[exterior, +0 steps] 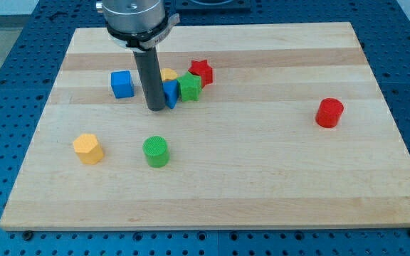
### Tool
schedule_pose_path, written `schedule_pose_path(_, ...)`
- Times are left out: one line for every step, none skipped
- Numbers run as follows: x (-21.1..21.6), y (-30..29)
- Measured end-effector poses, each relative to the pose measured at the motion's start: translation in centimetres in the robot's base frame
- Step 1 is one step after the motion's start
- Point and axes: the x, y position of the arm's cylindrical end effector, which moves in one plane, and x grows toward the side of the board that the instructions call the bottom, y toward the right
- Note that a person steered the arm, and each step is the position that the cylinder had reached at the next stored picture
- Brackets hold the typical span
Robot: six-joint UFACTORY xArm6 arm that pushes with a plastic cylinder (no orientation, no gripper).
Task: Push the blue cube closer to red star
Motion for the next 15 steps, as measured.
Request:
schedule_pose_path(2.3,0.8)
schedule_pose_path(5.1,4.5)
schedule_pose_path(7.9,9.1)
schedule_pose_path(9.9,8.5)
schedule_pose_path(7.9,3.9)
schedule_pose_path(5.2,-0.8)
schedule_pose_path(4.9,-6.7)
schedule_pose_path(3.6,-12.4)
schedule_pose_path(0.4,-12.2)
schedule_pose_path(-2.0,-10.4)
schedule_pose_path(-4.9,-9.5)
schedule_pose_path(-7.1,-8.8)
schedule_pose_path(-6.6,-8.8)
schedule_pose_path(-5.1,-8.9)
schedule_pose_path(-3.0,-8.9)
